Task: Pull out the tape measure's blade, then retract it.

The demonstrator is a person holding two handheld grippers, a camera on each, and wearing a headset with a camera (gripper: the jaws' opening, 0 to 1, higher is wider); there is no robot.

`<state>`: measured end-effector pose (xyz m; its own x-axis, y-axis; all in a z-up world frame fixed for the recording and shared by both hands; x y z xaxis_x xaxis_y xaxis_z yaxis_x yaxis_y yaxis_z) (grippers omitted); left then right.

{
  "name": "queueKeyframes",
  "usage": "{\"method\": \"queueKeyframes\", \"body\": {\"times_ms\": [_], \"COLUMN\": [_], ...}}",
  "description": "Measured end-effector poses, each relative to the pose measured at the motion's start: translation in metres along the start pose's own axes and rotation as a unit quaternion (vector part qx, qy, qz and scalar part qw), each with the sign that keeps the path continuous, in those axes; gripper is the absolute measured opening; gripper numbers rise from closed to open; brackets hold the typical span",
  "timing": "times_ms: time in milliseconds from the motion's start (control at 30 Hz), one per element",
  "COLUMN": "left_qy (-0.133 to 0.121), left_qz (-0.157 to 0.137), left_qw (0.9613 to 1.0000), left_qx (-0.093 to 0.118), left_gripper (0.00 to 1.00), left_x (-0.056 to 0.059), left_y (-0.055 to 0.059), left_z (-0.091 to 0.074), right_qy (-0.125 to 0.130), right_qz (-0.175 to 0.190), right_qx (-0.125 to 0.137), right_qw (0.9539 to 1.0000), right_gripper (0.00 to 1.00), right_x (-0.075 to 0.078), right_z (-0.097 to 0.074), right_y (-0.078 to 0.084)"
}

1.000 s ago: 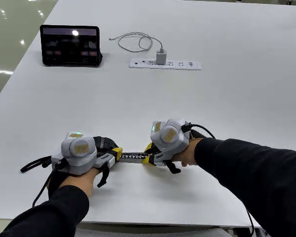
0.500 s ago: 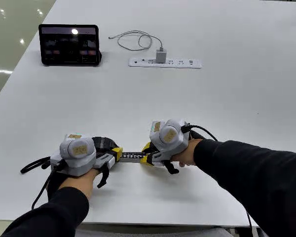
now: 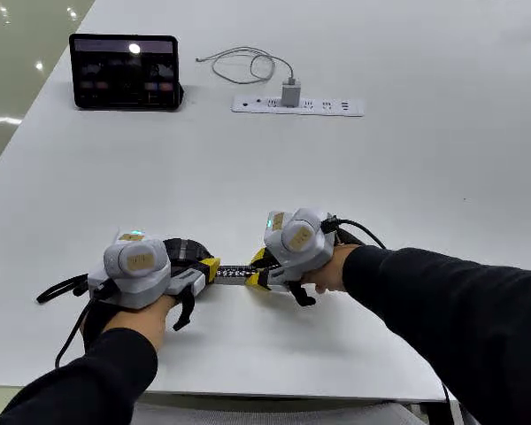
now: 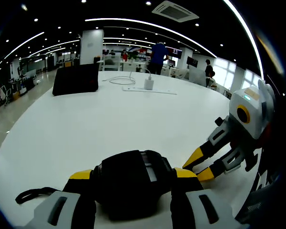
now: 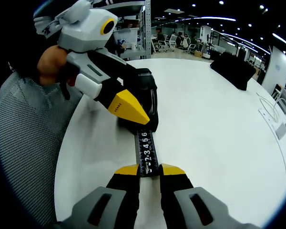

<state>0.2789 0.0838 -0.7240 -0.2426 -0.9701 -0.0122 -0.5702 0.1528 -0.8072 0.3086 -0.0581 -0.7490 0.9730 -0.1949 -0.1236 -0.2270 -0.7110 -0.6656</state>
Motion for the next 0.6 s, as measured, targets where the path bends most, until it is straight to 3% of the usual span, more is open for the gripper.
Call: {"method": "queueKeyframes", "body": {"times_ms": [600], "left_qy": [0.001], "left_qz": [-0.002], "left_qw": [1.0000], "left_qx": [0.003], "left_gripper": [0.59], "left_x": [0.001], "left_y": [0.000], "left_z": [-0.002], "right_qy": [-0.006], "right_qz": [0.012], "right_qx": [0.013], "right_qw": [0.9998], "right_gripper": [0.11], "right_x": [-0.003], "right_z": [0.016], "right_y": [-0.014]}}
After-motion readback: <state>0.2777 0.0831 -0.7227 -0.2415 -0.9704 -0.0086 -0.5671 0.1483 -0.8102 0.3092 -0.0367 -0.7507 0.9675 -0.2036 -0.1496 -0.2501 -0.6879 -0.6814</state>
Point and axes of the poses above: the centre of the closed fingertips' face, and the gripper's own axes: z roughly forward along the fingers, x roughly to its right, y roughly out of its underside, the point moved 6 cm from there along -z, roughly backward along the fingers, and after that the axes turned 10 degrees about z, right-handed, at the moved point
